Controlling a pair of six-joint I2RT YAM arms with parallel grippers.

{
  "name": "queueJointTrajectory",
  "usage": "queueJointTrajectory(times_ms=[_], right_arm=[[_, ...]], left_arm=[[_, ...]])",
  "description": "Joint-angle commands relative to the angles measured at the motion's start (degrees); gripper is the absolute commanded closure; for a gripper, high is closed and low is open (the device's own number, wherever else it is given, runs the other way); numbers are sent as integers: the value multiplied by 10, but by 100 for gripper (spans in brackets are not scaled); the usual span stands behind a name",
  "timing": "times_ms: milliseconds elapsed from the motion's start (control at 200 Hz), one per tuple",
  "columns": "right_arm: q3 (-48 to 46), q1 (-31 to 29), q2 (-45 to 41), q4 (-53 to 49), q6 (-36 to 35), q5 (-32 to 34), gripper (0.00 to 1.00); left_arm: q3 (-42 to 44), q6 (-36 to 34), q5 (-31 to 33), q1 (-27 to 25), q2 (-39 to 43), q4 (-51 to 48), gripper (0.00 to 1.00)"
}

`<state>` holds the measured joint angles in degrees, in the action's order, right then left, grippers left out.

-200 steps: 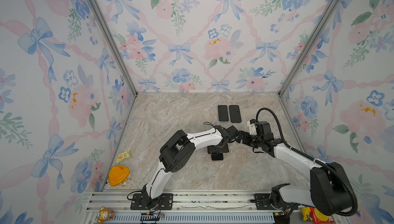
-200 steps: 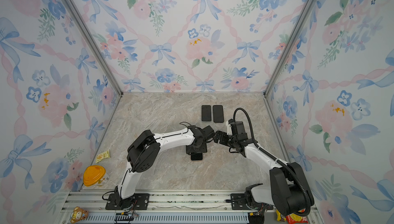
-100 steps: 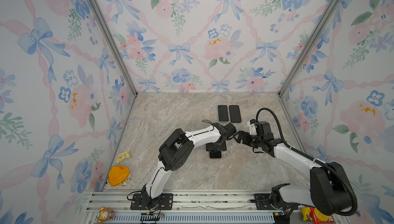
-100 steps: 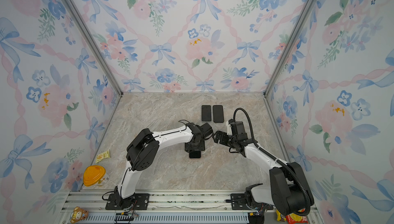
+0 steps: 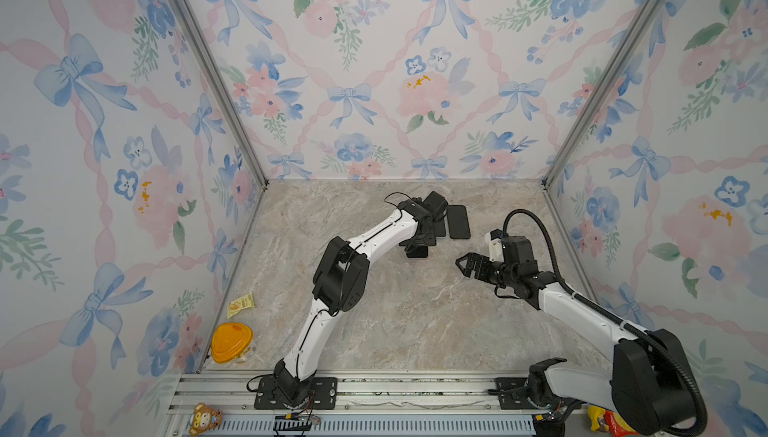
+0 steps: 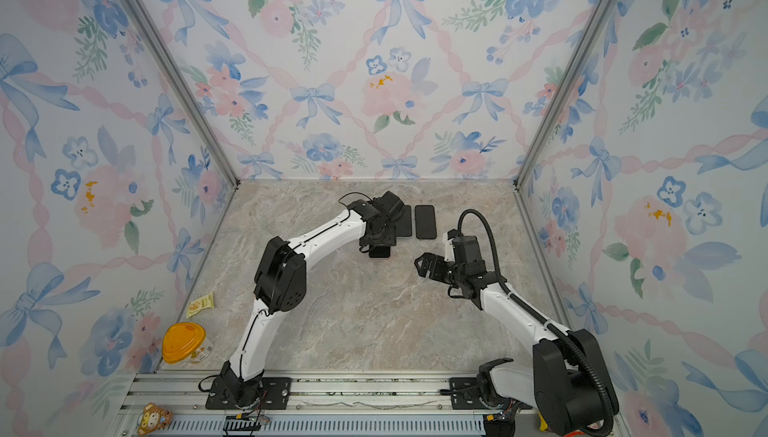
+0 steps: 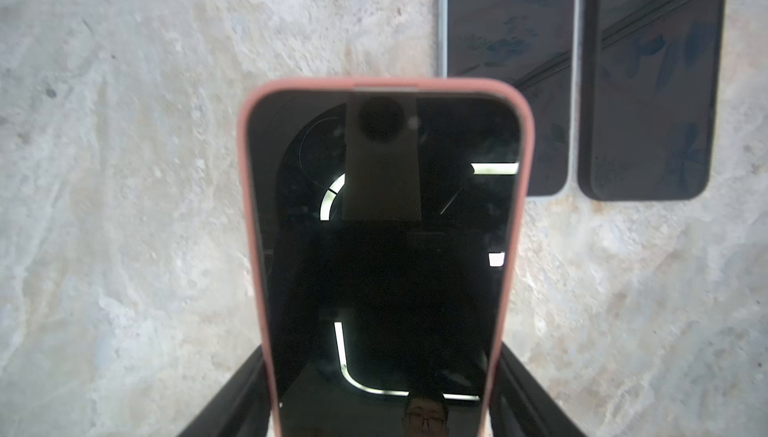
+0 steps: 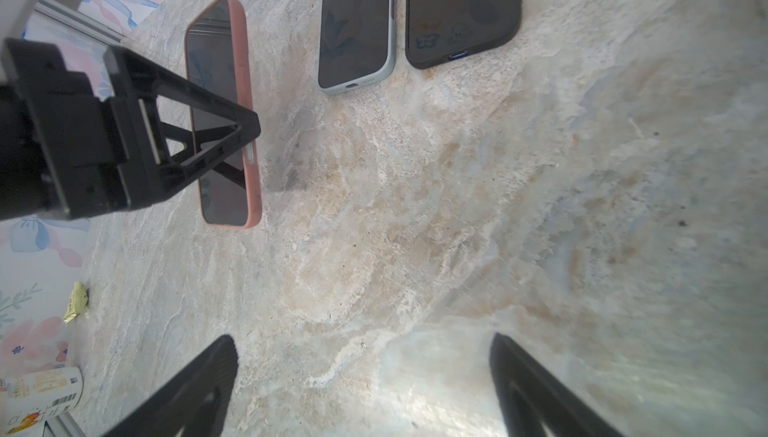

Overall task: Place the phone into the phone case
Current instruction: 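Carry the cased phone with the left gripper beside the other two phones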

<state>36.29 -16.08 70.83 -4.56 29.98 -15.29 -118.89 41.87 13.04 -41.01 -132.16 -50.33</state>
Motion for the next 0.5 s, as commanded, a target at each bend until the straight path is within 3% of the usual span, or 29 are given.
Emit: queueJointTrajectory(times_ms=[0, 265, 490], right_arm=[[-6, 6, -18, -22, 0, 22, 3], [-8, 7, -22, -19, 0, 22, 3], [-5, 7, -2, -16, -1, 19, 3]], left_arm=[[-50, -39, 23, 19, -31, -5, 43], [-177, -66, 26, 45, -124, -3, 44], [-217, -75, 30, 61, -160, -3, 45]])
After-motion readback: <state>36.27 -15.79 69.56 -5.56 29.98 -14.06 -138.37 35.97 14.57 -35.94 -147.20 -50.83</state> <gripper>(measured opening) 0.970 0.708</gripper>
